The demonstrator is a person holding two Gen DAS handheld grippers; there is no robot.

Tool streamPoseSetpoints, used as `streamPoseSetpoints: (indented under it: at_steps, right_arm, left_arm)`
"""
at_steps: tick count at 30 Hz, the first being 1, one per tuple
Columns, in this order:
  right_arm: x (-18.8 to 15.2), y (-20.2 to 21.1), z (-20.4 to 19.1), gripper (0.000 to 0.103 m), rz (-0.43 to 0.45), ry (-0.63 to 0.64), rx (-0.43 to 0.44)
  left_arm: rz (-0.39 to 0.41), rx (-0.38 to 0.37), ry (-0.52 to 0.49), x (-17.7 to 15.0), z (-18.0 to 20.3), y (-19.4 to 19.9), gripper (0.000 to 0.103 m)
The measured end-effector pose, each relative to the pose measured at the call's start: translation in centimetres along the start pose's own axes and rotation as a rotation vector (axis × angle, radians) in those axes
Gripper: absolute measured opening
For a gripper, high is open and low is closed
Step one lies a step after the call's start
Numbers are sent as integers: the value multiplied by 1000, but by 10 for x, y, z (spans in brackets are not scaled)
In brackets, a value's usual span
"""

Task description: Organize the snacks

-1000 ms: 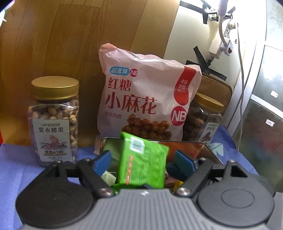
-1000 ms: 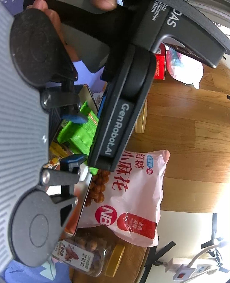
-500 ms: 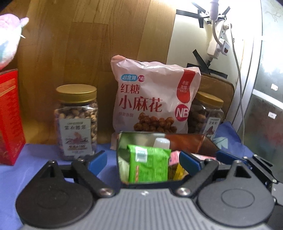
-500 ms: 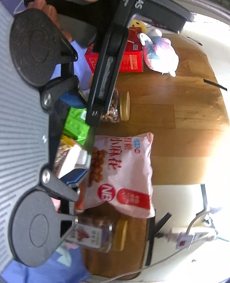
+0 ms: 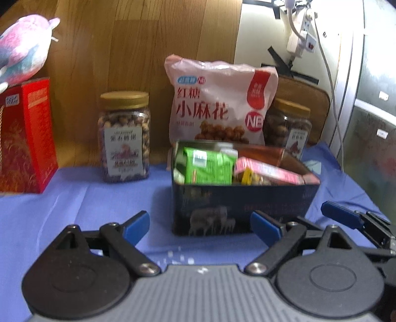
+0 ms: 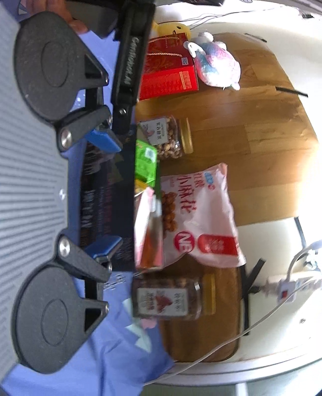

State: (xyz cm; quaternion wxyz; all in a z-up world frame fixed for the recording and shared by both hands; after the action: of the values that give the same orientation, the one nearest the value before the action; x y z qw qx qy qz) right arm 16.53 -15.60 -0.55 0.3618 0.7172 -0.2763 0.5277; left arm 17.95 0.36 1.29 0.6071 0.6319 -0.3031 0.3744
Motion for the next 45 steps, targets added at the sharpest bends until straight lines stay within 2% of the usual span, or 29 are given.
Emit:
streamPoseSetpoints:
  at_steps: [8,15,30,39,45]
  right_arm:
    - [-16,17,9,77,-23,-107,-15]
    - [-28,29,3,77,-48,-136,3]
    - [-39,55,-5,77,-18,-176,17]
    - [-42,71,-2,77,10,-195,-2]
    - [-43,77,-3,77,14,-195,-13]
  left_arm:
    - [-50,50,-28,-26,8,5,93]
    - [-81,96,-17,-39,4,10,95]
    - [-65,120,-51,-53,13,33,103]
    - [-67,130,-46,-68,13,39,103]
    - [-32,139,-54,-74,14,47,103]
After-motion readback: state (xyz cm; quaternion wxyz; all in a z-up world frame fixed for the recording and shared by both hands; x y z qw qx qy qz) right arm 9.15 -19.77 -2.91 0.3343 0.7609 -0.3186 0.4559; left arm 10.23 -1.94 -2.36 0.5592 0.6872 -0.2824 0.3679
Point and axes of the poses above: each gripper's, at about its wrist camera, not at the fingertips, and y roughly against the way its jaws point, z to its right, x to its top, the point moved 6 cm from there along -y, roughly the way its jaws point, and after that the axes turned 11 degrees about x, right-handed, at the moved point
